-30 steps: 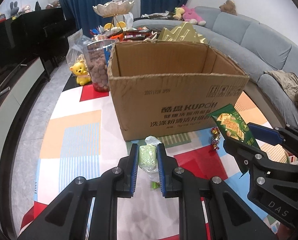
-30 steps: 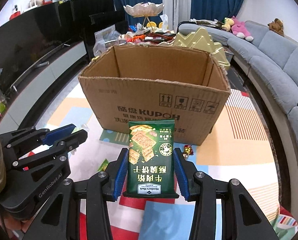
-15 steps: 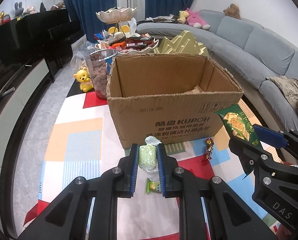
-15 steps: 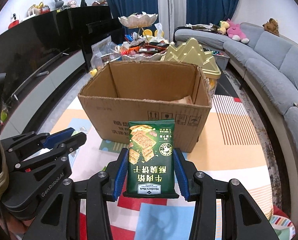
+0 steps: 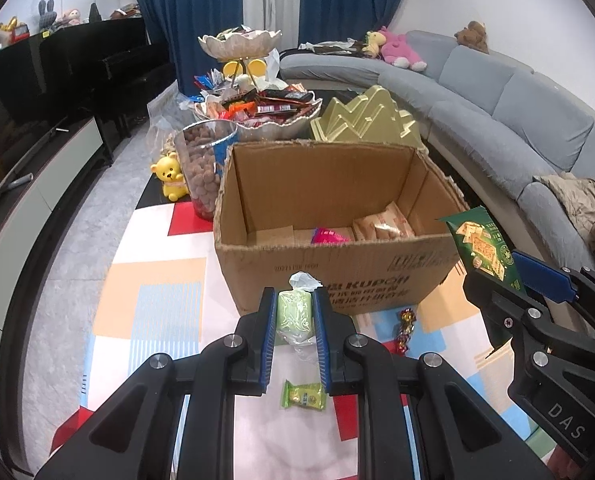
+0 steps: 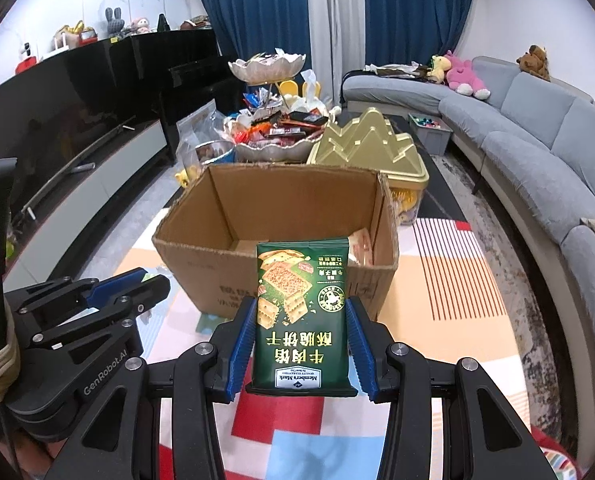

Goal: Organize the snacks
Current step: 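Lift the cracker packet and clear packet up and over the box, then open both tools to drop the cracker packet and clear packet into the box, then withdraw both tools from the box toward the candies on the cloth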

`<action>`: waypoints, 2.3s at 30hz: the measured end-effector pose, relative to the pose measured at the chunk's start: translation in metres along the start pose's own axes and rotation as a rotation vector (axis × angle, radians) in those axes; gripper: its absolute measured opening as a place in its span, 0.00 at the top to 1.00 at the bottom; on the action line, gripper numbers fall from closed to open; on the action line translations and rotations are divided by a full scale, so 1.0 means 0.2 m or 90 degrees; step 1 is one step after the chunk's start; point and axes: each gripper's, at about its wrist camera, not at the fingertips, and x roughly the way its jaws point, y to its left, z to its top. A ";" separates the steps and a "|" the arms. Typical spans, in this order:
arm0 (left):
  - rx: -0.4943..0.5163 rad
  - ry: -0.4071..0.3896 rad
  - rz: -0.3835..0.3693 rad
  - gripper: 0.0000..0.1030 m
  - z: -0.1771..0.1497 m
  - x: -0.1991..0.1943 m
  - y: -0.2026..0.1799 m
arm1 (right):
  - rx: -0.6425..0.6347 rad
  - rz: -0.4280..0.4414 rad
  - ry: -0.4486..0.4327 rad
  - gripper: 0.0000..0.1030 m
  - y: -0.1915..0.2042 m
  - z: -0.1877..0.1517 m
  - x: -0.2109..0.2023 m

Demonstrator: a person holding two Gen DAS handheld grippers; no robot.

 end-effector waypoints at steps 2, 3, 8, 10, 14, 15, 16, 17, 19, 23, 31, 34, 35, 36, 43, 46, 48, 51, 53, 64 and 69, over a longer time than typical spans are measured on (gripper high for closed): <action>-0.002 -0.002 0.002 0.81 0.03 0.00 0.00 | 0.001 0.002 -0.004 0.56 0.00 0.02 0.00; -0.004 -0.003 0.002 0.81 0.04 0.00 0.00 | 0.000 0.002 -0.007 0.56 0.00 0.03 0.00; -0.011 -0.008 0.003 0.81 0.11 0.01 0.01 | -0.004 0.002 -0.021 0.56 -0.01 0.09 0.00; -0.015 -0.011 0.002 0.81 0.14 0.02 0.01 | -0.004 0.002 -0.026 0.56 -0.01 0.12 0.00; -0.019 -0.013 0.002 0.81 0.20 0.04 0.01 | -0.005 0.001 -0.036 0.56 -0.02 0.18 0.01; -0.020 -0.014 0.002 0.81 0.21 0.05 0.01 | -0.005 0.001 -0.039 0.56 -0.02 0.20 0.02; -0.021 -0.015 0.002 0.81 0.23 0.05 0.01 | -0.005 0.000 -0.040 0.56 -0.02 0.22 0.03; -0.021 -0.016 0.003 0.81 0.24 0.06 0.01 | -0.005 0.000 -0.041 0.56 -0.03 0.24 0.03; -0.020 -0.018 0.004 0.81 0.27 0.07 0.02 | -0.005 -0.003 -0.044 0.56 -0.04 0.27 0.05; -0.019 -0.025 0.007 0.81 0.32 0.08 0.03 | -0.007 -0.004 -0.048 0.56 -0.05 0.32 0.08; -0.013 -0.028 0.013 0.81 0.42 0.15 0.05 | -0.013 -0.003 -0.044 0.56 -0.05 0.38 0.16; -0.014 -0.025 0.014 0.81 0.43 0.19 0.05 | -0.015 -0.003 -0.042 0.56 -0.05 0.39 0.19; -0.014 -0.023 0.013 0.81 0.44 0.20 0.05 | -0.015 -0.002 -0.040 0.56 -0.05 0.40 0.20; -0.014 -0.021 0.013 0.81 0.44 0.21 0.05 | -0.014 -0.002 -0.040 0.56 -0.06 0.40 0.21; -0.018 -0.009 0.008 0.81 0.46 0.29 0.04 | -0.019 -0.006 -0.032 0.56 -0.07 0.42 0.27; -0.021 -0.009 0.010 0.76 0.46 0.30 0.05 | -0.021 -0.004 -0.029 0.55 -0.08 0.43 0.29; -0.022 -0.009 0.015 0.64 0.47 0.30 0.05 | -0.020 -0.008 -0.030 0.55 -0.09 0.44 0.30; -0.025 -0.009 0.017 0.57 0.46 0.30 0.06 | -0.026 -0.020 -0.036 0.42 -0.09 0.44 0.29; -0.026 -0.009 0.023 0.50 0.45 0.29 0.07 | -0.024 -0.021 -0.040 0.36 -0.10 0.44 0.28; -0.025 -0.017 0.035 0.38 0.44 0.21 0.08 | -0.013 -0.035 -0.050 0.31 -0.13 0.43 0.20; -0.025 -0.023 0.037 0.37 0.43 0.15 0.07 | -0.012 -0.035 -0.061 0.31 -0.13 0.43 0.14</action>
